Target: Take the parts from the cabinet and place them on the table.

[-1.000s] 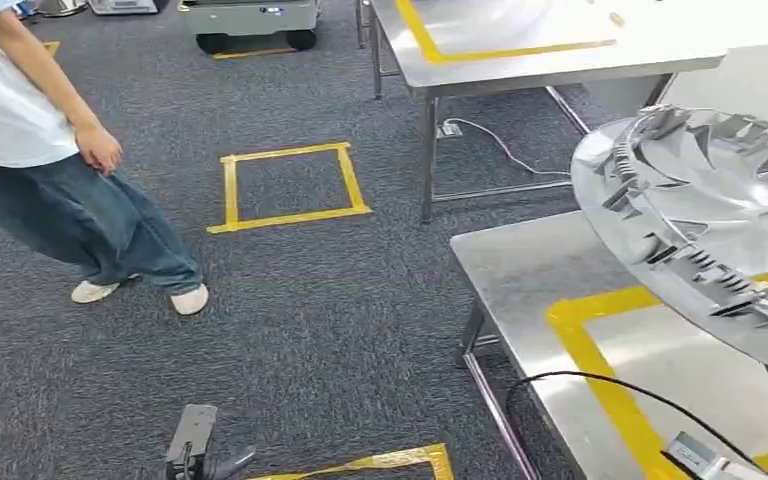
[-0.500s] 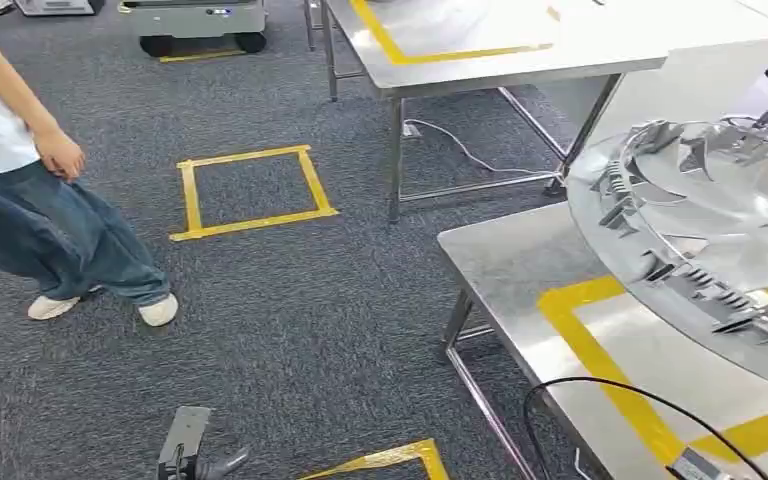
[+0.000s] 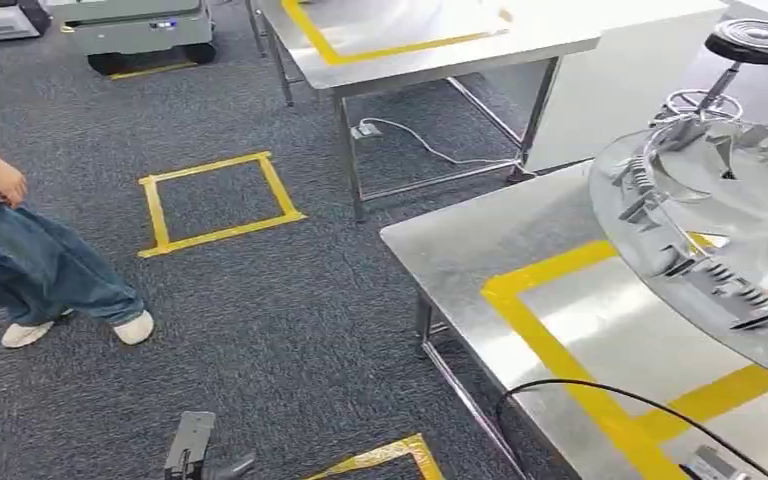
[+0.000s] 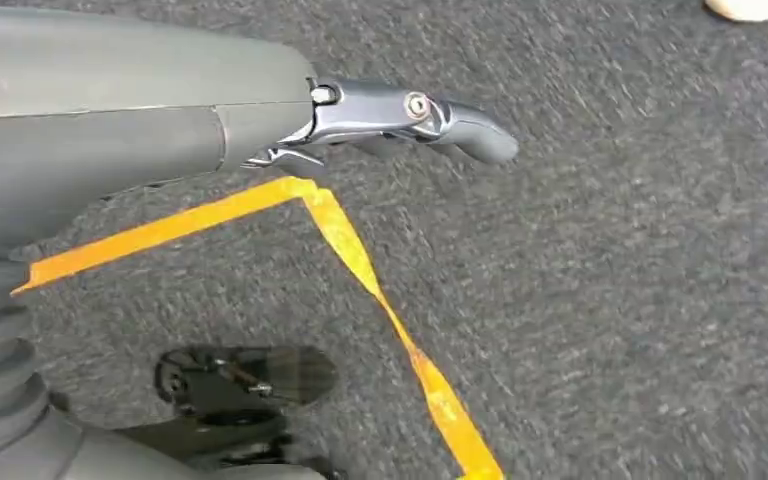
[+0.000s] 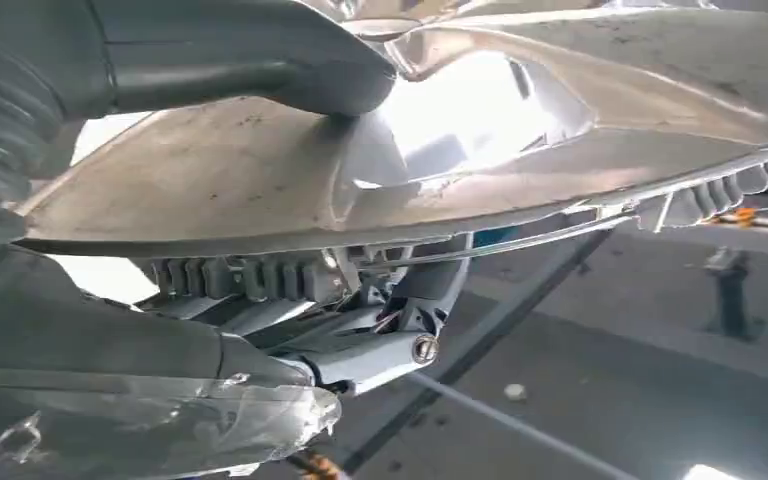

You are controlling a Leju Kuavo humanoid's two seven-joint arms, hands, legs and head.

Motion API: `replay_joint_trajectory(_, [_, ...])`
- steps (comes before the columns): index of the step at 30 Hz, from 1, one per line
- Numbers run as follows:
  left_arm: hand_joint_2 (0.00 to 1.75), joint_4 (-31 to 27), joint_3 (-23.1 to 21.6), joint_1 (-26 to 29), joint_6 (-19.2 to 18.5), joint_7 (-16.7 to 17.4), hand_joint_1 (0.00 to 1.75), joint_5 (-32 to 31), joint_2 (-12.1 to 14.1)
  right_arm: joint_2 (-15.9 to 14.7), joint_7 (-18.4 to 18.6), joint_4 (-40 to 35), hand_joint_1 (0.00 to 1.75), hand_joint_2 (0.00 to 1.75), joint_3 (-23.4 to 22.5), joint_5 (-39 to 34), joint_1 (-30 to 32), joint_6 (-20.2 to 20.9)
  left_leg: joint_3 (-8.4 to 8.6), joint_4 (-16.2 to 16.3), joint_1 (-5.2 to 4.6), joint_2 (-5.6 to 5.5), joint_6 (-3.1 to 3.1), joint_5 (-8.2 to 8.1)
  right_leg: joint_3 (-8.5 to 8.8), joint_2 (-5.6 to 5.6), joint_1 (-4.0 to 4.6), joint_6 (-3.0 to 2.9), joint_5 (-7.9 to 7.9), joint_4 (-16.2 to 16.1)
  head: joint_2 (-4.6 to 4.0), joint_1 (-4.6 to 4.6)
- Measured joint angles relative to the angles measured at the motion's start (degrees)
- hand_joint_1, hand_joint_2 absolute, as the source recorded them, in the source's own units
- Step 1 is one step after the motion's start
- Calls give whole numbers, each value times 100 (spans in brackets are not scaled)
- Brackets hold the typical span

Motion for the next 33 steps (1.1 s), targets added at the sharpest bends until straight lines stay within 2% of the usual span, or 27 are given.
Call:
replay_joint_trajectory(1, [175,0,2,10,0,-2,0,9,0,2,-9,0,175,175,-11,-2,3,0,-205,399,0,-1,1,-125,-9,36,4,-4,3,0,0,0])
replay_joint_trajectory(2, [175,0,2,21,-2,-11,0,9,0,5,-24,0,175,175,-15,-2,9,0,-295,552,0,-2,6,-115,-13,82,4,-6,4,0,0,0])
replay_joint_trajectory(3, [175,0,4,27,-7,-17,0,18,0,9,-35,0,175,175,-15,2,26,0,-244,422,0,-4,18,45,-13,132,4,-5,5,0,0,-2])
replay_joint_trajectory(5, [175,0,7,28,-17,-20,0,24,4,18,-35,-7,175,175,-24,37,58,0,176,-442,4,-34,56,550,-4,231,-2,12,16,1,0,0])
replay_joint_trajectory(6, [175,0,11,29,-17,-20,0,24,11,24,-35,-30,175,175,-31,50,78,0,447,-963,14,-175,72,754,-5,271,-13,27,24,0,0,-2])
replay_joint_trajectory(7, [175,0,17,31,-17,-20,0,24,11,33,-35,-52,175,175,-35,52,91,0,578,-1262,22,-362,82,753,-29,308,14,58,22,26,0,0])
replay_joint_trajectory(8, [175,0,20,33,-20,-17,0,24,11,39,-35,-70,175,175,-37,63,99,0,600,-1325,36,-327,76,734,-62,344,12,87,30,31,0,13])
replay_joint_trajectory(10, [175,0,24,54,-22,-20,0,26,18,53,-37,-90,175,175,-61,68,149,0,588,-1325,-1,-299,119,744,-70,403,-24,162,73,-29,0,-9])
replay_joint_trajectory(11, [175,0,30,61,-24,-20,0,24,22,72,-59,-96,175,175,-72,70,174,0,591,-1360,4,-255,172,776,-83,434,-30,210,89,-49,0,2])
replay_joint_trajectory(12, [175,0,33,60,-41,-20,0,24,20,83,-85,-96,175,175,-83,68,197,0,609,-1409,31,-184,214,806,-134,377,-35,223,42,15,0,2])
replay_joint_trajectory(13, [175,0,35,60,-44,-22,0,24,20,94,-105,-98,175,175,-94,66,208,0,613,-1418,29,-169,245,814,-228,193,2,227,-126,224,0,28])
replay_joint_trajectory(14, [175,0,35,68,-50,-24,0,24,18,101,-133,-98,175,175,-109,57,203,0,610,-1417,25,-132,255,812,-412,91,11,242,-364,641,0,26])
replay_joint_trajectory(16, [175,0,39,88,-57,-33,0,20,20,123,-157,-98,175,175,-136,35,214,0,610,-1414,6,-40,274,803,-826,18,9,256,-759,1574,0,22])
replay_joint_trajectory(17, [175,0,39,89,-59,-33,0,-9,20,138,-175,-107,175,175,-162,28,243,0,613,-1412,3,-7,275,802,-918,6,9,263,-793,1782,0,22])
replay_joint_trajectory(18, [175,0,33,88,-61,-33,0,-63,20,164,-194,-137,175,175,-194,9,291,0,618,-1412,3,33,276,800,-865,0,8,267,-692,1696,0,22])
replay_joint_trajectory(19, [175,0,26,84,-61,-33,0,-98,13,184,-212,-173,175,175,-223,-9,343,0,625,-1411,5,58,271,795,-675,-14,6,268,-487,1340,0,26])
replay_joint_trajectory(20, [175,0,24,80,-66,-33,0,-107,7,203,-238,-206,175,175,-265,-42,390,0,638,-1408,11,81,254,783,-396,-54,1,270,-252,823,0,22])
replay_joint_trajectory(21, [175,0,24,74,-70,-33,0,-111,0,212,-258,-243,175,175,-300,-57,427,0,653,-1393,12,102,227,765,-93,-166,-2,281,-50,283,0,24])
replay_joint_trajectory(22, [175,-2,22,65,-72,-35,0,-114,11,234,-282,-271,175,175,-324,-72,436,0,657,-1373,-34,122,188,741,47,-338,34,285,-117,5,0,33])
replay_joint_trajectory(23, [175,-2,22,54,-72,-39,0,-114,11,254,-297,-289,175,175,-337,-88,455,0,652,-1349,-55,137,162,725,83,-226,16,200,-68,-13,0,4])
replay_joint_trajectory(26, [175,-2,22,12,-77,-44,0,-114,9,304,-328,-330,175,175,-380,-109,501,0,664,-1365,-41,227,118,737,34,-125,38,110,-57,12,0,9])
replay_joint_trajectory(27, [175,-2,20,-5,-79,-44,0,-114,9,317,-330,-341,175,175,-402,-111,522,0,653,-1339,-21,187,62,688,45,-96,11,61,-31,-10,0,13])
replay_joint_trajectory(28, [175,-2,20,-15,-79,-48,0,-114,9,321,-337,-369,175,175,-420,-111,533,0,589,-1178,-19,78,28,552,43,-70,6,22,-29,-10,0,2])
replay_joint_trajectory(29, [175,-2,20,-17,-79,-50,0,-114,4,328,-337,-383,175,175,-428,-118,530,0,420,-800,-13,24,9,320,38,-44,4,-2,-26,-10,0,4])
replay_joint_trajectory(31, [175,-2,20,-9,-79,-50,0,-114,4,350,-337,-383,175,175,-437,-118,536,0,-50,189,-3,1,-6,-107,26,28,6,-20,-24,-10,0,9])
replay_joint_trajectory(32, [175,-2,20,-6,-79,-50,0,-114,2,359,-337,-382,175,175,-444,-118,537,0,-208,489,-3,0,-5,-173,21,69,6,-22,-22,-9,0,4])
replay_joint_trajectory(33, [175,-2,20,-5,-81,-50,0,-114,0,367,-337,-382,175,175,-444,-118,539,0,-231,512,-3,-1,-2,-105,22,114,6,-25,-19,-9,0,7])
